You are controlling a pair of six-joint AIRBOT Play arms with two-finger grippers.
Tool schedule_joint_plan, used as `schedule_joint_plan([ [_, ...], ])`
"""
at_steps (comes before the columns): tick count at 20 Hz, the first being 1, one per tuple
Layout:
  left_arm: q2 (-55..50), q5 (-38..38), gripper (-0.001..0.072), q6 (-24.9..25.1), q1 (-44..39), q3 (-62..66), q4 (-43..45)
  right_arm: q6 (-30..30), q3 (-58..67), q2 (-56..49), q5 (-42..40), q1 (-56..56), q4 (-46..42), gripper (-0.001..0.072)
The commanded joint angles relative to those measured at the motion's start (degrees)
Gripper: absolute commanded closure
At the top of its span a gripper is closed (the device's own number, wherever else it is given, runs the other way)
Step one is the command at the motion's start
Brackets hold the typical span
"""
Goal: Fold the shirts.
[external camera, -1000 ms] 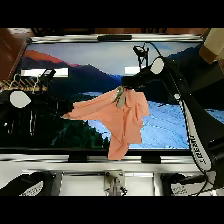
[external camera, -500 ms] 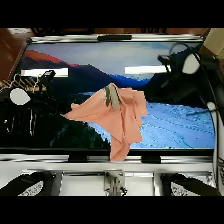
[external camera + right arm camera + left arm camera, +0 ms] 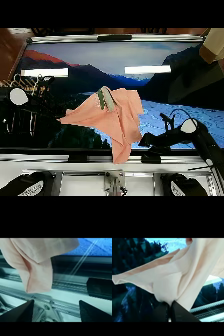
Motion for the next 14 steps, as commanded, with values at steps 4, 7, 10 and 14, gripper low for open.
schedule_joint_plan([
  [4,-0.04,0.00,0.0669,0.11,0.07,0.04,0.48,3.50,-8.46,1.51,-12.52,1.31,5.75,0.0035],
  [7,-0.04,0.61,0.0669,0.09,0.07,0.04,0.48,5.95,-9.29,-1.97,-21.00,11.19,6.32,0.0034],
  [10,-0.04,0.59,0.0669,0.09,0.07,0.04,0.48,4.46,-9.27,-8.63,-32.52,18.99,16.76,0.0035],
  [14,-0.04,0.61,0.0669,0.11,0.09,0.04,0.48,-7.13,-6.69,-17.05,-38.40,25.66,34.07,0.0035],
])
